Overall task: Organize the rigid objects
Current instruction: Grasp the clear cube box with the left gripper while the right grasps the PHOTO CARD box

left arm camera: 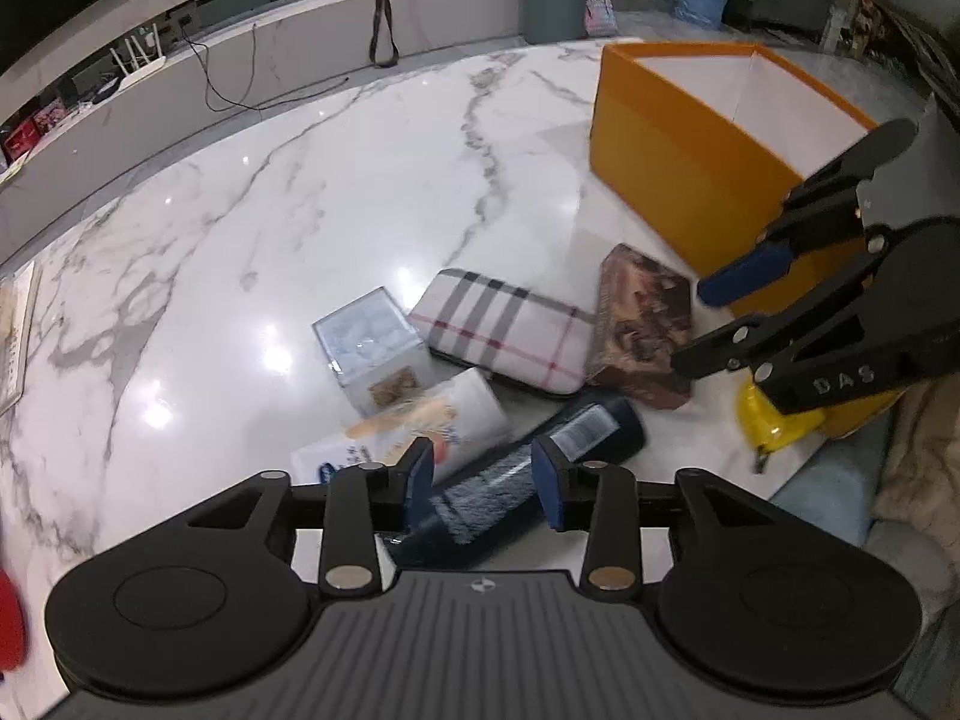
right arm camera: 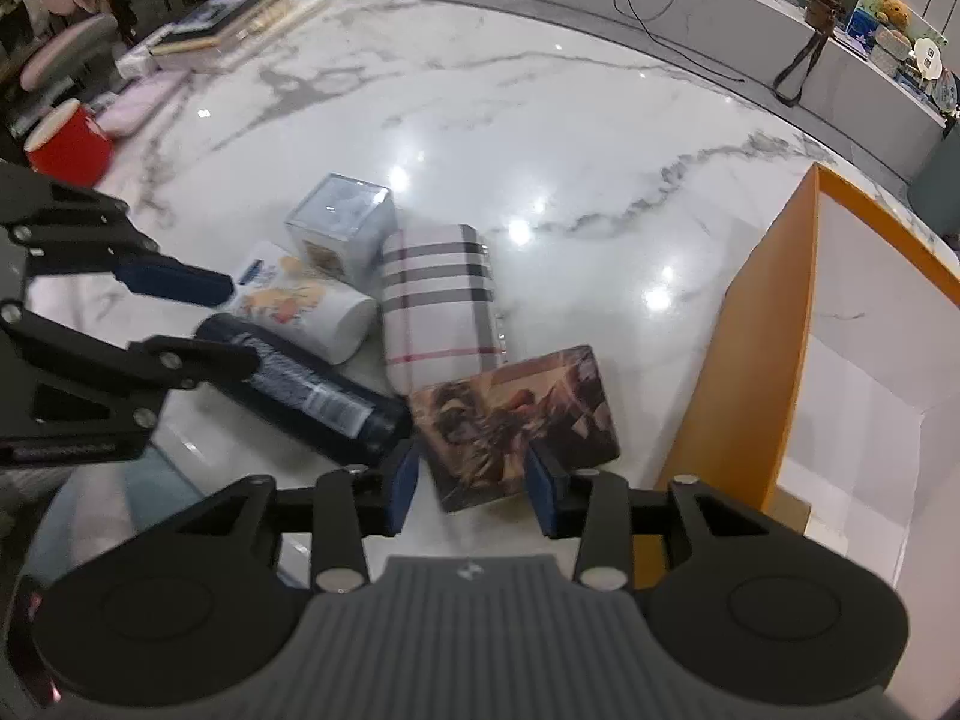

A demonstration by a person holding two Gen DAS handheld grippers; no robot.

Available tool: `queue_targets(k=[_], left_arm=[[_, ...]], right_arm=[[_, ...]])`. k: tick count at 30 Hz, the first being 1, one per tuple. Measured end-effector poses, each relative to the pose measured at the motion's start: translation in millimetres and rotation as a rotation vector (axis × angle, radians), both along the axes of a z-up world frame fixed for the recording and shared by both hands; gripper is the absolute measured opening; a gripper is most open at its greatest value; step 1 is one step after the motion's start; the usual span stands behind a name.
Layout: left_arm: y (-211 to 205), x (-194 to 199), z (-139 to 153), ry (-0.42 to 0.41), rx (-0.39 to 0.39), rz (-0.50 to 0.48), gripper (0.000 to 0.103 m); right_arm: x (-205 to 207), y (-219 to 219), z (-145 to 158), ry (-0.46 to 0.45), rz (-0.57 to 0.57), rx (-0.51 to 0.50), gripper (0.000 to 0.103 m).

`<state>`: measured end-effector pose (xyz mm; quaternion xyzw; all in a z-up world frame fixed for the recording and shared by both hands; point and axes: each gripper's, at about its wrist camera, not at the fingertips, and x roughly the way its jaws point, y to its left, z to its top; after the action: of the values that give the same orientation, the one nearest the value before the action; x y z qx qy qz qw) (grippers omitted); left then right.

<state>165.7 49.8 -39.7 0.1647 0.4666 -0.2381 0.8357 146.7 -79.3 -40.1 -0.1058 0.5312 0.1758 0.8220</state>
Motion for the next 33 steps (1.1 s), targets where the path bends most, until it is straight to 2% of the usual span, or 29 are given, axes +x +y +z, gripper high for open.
queue_targets(k=[3,6,11,13,19,21,25,28,30,33], left_arm=[[1,10,-8,0.006,0.059,-0.041,0.059],[4,19,-13,-0.009,0.102,-0.056,0.059],[8,30,-23,0.024,0.103,-0.082,0.066],[7,28,-27,0.005,0.121,-0.101,0.068],[4,32,-32,-0.007,0.117,-0.093,0.068],[5,35,-31,-0.003,0.079,-0.059,0.068],[12,43,-25,-0.013,-0.005,0.052,0.069],[11,46,-22,-0.019,-0.035,0.111,0.069],[10,47,-21,-0.039,-0.042,0.144,0.069],[10,50,-21,-0.057,-0.059,0.188,0.075]], right_arm=[[10,-1,-4,0.018,-0.045,-0.013,0.061],[18,-3,-10,0.055,-0.108,0.032,0.064],[26,-9,-22,0.117,-0.262,0.097,0.066],[26,-10,-26,0.137,-0.331,0.130,0.070],[24,-10,-27,0.110,-0.459,0.203,0.080],[24,-10,-27,0.104,-0.478,0.209,0.081],[27,-7,-27,0.097,-0.506,0.207,0.082],[28,-5,-28,0.065,-0.502,0.204,0.080],[30,-1,-29,0.035,-0.468,0.174,0.070],[34,5,-31,0.005,-0.409,0.143,0.061]])
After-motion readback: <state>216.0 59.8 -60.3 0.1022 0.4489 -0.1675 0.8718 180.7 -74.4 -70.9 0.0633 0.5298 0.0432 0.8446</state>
